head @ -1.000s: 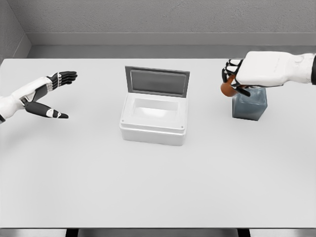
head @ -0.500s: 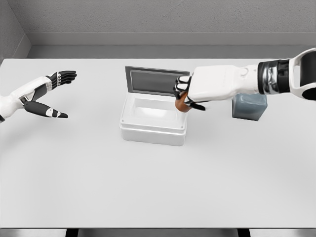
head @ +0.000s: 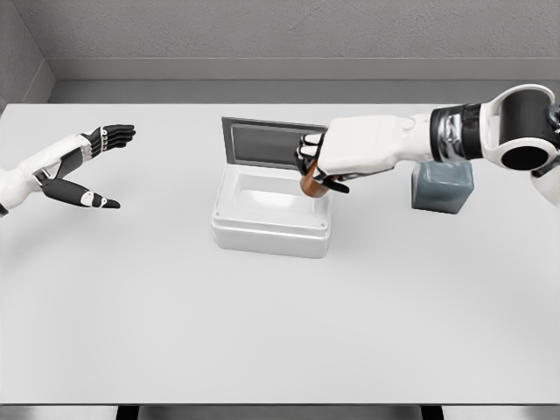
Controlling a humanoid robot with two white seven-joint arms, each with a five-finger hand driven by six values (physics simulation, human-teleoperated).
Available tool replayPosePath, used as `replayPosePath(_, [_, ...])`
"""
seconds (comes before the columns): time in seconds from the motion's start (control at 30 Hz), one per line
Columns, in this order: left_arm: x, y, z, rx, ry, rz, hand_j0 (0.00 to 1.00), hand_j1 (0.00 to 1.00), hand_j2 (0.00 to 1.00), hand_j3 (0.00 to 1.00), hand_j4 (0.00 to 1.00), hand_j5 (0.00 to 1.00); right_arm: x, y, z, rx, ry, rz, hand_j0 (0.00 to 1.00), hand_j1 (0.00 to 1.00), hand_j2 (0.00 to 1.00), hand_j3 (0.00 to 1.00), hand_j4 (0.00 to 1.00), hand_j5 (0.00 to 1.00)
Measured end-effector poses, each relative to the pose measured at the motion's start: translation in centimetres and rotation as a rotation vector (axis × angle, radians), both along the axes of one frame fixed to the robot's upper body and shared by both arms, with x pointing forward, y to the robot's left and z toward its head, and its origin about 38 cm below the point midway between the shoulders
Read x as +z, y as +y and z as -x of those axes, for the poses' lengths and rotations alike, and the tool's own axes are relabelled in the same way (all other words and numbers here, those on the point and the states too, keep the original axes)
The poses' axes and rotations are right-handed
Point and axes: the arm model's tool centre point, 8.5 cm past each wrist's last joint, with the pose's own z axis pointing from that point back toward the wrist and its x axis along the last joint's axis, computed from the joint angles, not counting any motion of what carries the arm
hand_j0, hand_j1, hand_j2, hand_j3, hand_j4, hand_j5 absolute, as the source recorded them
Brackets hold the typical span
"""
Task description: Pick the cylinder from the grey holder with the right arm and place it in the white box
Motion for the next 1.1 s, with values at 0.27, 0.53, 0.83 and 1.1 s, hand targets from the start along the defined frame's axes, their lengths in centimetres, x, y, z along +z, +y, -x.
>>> replayPosePath(0.27, [0.0, 0.0, 0.0, 0.001, -0.001, 0.0, 1.0, 1.0, 1.0, 1.0, 1.0, 1.0, -1.1, 0.1, -0.5, -0.012, 0.023, 0.014, 0.08, 0.08, 0.08, 0.08, 0.08, 0.08])
replayPosePath(0.53, [0.0, 0.1, 0.0, 0.002, -0.001, 0.0, 1.0, 1.0, 1.0, 1.0, 1.0, 1.0, -1.6, 0.1, -0.8, -0.021, 0.034, 0.02, 0.08, 0.08, 0.08, 0.08, 0.08, 0.08])
replayPosePath(0.83, [0.1, 0.1, 0.0, 0.002, -0.002, -0.001, 1.0, 1.0, 1.0, 1.0, 1.0, 1.0, -1.3, 0.0, -1.1, -0.026, 0.031, 0.019, 0.11, 0.11, 0.11, 0.11, 0.11, 0.11])
replayPosePath(1.1, [0.2, 0.3, 0.0, 0.005, -0.002, -0.003, 1.0, 1.0, 1.0, 1.0, 1.0, 1.0, -0.8, 0.6, -0.8, -0.007, 0.012, 0.019, 1.0, 1.0, 1.0, 1.0, 1.0, 1.0])
